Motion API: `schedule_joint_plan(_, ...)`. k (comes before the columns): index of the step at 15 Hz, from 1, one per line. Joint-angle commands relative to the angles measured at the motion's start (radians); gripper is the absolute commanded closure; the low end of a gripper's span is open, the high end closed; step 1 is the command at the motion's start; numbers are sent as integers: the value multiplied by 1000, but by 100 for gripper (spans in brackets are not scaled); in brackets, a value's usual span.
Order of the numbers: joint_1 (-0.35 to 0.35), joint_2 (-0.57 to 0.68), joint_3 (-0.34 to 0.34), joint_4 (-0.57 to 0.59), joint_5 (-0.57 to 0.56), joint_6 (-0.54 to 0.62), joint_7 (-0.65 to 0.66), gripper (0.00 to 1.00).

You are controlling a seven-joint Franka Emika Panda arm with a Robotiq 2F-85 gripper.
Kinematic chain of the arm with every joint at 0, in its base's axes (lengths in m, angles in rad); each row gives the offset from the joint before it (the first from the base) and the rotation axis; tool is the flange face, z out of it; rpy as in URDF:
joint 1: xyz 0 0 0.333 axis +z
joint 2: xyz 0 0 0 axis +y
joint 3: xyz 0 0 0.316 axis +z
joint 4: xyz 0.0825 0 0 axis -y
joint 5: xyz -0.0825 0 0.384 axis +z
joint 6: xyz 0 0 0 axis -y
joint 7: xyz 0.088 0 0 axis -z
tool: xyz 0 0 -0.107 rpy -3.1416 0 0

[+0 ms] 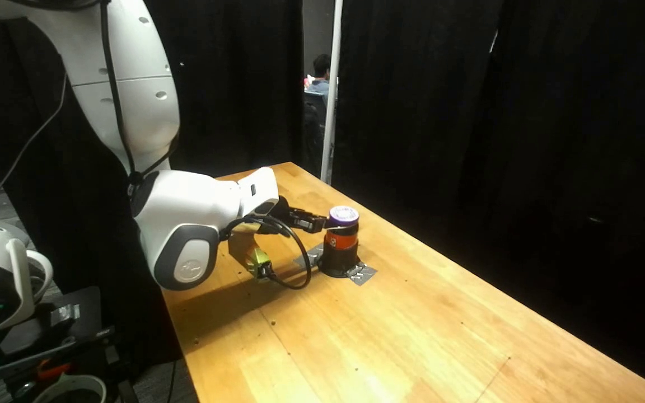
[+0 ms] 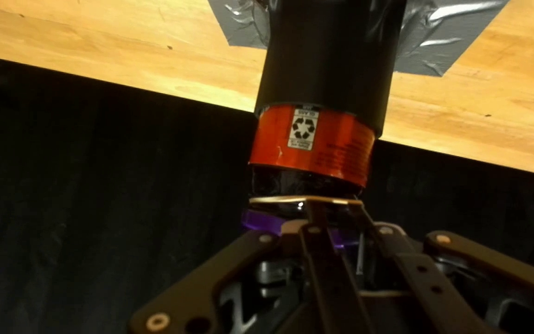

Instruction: Place the rubber band on the cup

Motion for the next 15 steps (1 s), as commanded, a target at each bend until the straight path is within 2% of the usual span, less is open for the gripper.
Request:
schedule_joint_plan(1, 139, 19, -109, -22, 70, 68, 71, 81)
schedule_joint_plan(2, 231, 9, -197, -8, 82, 8, 109, 81)
schedule_joint_plan(3, 267, 19, -231, -19, 85, 21, 136, 81)
schedule_joint_plan(4, 238, 40, -199, -56, 86, 109, 143, 82)
schedule_joint_plan(5, 380, 44, -335, -17, 97, 9, 203, 82)
schedule_joint_plan(6, 409, 48, -364, -32, 91, 7, 228, 82)
schedule_joint_plan(7, 292, 51, -252, -103, 79, 156, 200, 82)
schedule_joint_plan(8, 453, 54, -405, -61, 91, 15, 260, 75)
schedule_joint_plan(9, 428, 33, -383, -97, 71, 15, 257, 56)
schedule_joint_plan(10, 203, -105, -184, -157, 50, 67, 91, 54)
schedule_joint_plan(11, 200, -170, -190, -184, 21, -14, 56, 46)
schedule_joint_plan(12, 300, -209, -323, -249, -45, -122, 130, 39)
schedule_joint_plan(14, 306, -290, -407, -266, -180, -293, 141, 23)
schedule_joint_plan(15, 303, -340, -437, -285, -201, -372, 116, 15)
